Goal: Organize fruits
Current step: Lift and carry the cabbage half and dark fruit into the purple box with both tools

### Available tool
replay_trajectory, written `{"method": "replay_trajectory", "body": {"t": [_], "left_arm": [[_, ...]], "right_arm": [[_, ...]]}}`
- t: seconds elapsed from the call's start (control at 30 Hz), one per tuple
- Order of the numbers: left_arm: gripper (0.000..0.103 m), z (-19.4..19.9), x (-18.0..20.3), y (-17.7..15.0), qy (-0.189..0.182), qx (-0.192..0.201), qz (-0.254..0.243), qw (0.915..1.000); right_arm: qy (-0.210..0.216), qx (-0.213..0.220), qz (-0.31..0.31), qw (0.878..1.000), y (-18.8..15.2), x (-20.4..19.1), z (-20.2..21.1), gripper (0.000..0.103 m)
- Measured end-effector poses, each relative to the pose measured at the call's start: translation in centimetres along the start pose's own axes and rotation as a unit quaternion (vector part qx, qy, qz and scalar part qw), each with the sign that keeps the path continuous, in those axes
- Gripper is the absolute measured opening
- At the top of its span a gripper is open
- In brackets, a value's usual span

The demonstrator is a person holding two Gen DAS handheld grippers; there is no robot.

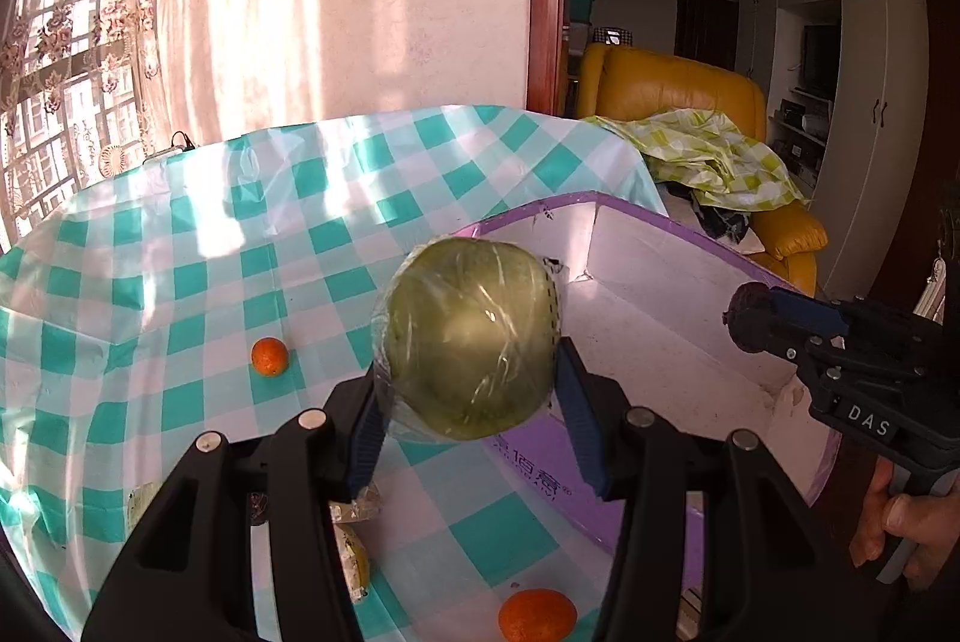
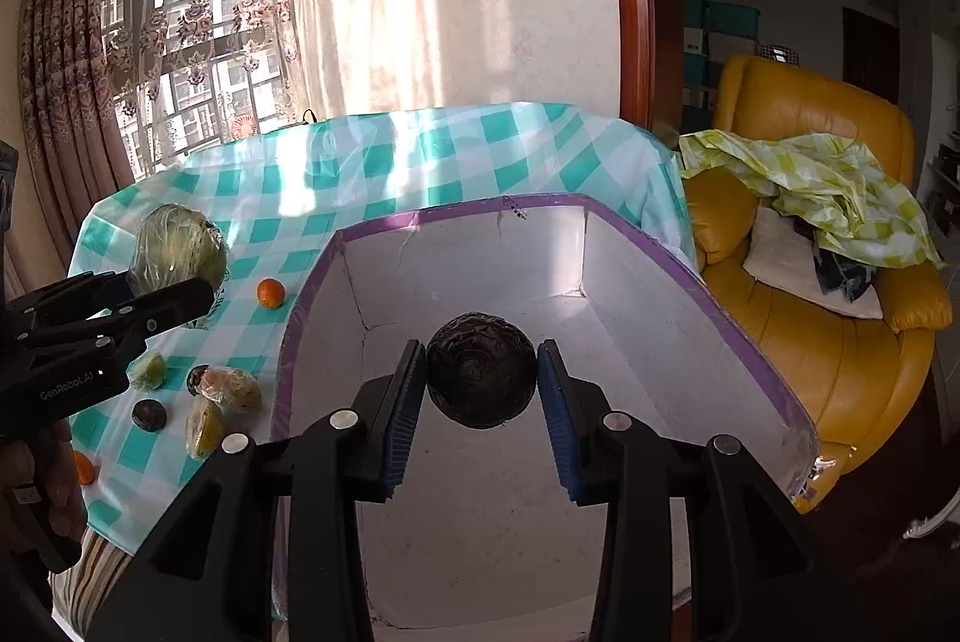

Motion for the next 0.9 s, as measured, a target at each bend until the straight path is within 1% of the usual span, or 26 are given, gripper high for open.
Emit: {"method": "replay_trajectory", "body": {"t": [0.07, 0.13, 0.23, 0.33, 0.4, 0.53, 0.6, 0.7, 0.77, 0.9], "left_arm": [[0.052, -1.5, 1.2, 0.8, -0.012, -0.009, -0.023, 0.9996], [0.052, -3.0, 2.3, 1.3, -0.016, -0.023, -0.041, 0.9988], [0.052, -5.3, 3.8, 1.7, -0.032, -0.049, -0.06, 0.9965], [0.052, -7.1, 5.1, 2.0, -0.047, -0.07, -0.079, 0.9933], [0.052, -8.2, 6.1, 2.2, -0.062, -0.085, -0.088, 0.9905], [0.052, -10.3, 7.6, 2.9, -0.073, -0.117, -0.114, 0.9839], [0.052, -11.6, 8.0, 3.0, -0.076, -0.14, -0.125, 0.9792], [0.052, -13.5, 8.3, 2.8, -0.083, -0.174, -0.136, 0.9718], [0.052, -14.7, 8.6, 2.3, -0.085, -0.199, -0.153, 0.9642], [0.052, -16.6, 9.1, 1.0, -0.089, -0.244, -0.17, 0.9504]], "right_arm": [[-0.012, -0.003, 0.006, 1.0, 0.4, 0.8, -0.4, 0.038], [-0.022, -0.007, 0.01, 1.0, 1.0, 1.9, -0.7, 0.038], [-0.029, -0.011, 0.014, 0.999, 2.1, 2.9, -1.1, 0.038], [-0.034, -0.024, 0.017, 0.999, 2.9, 3.8, -2.1, 0.038], [-0.037, -0.044, 0.024, 0.998, 3.2, 4.3, -3.1, 0.038], [-0.047, -0.087, 0.05, 0.994, 3.3, 4.9, -5.1, 0.038], [-0.054, -0.105, 0.063, 0.991, 3.1, 5.3, -5.9, 0.038], [-0.05, -0.14, 0.078, 0.986, 2.4, 5.6, -7.3, 0.038], [-0.046, -0.166, 0.088, 0.981, 1.7, 5.6, -8.4, 0.038], [-0.045, -0.208, 0.098, 0.972, 0.1, 6.1, -10.5, 0.038]]}}
Point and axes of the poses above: each gripper's, at about its wrist camera, not at the fingertips, and z roughly against the way its jaws point, x to its right, y to its top, the point moved 6 cm from there along -z, roughly the way its jaws point, and after that the axes turned 10 degrees about -z, right-handed, at the moved point
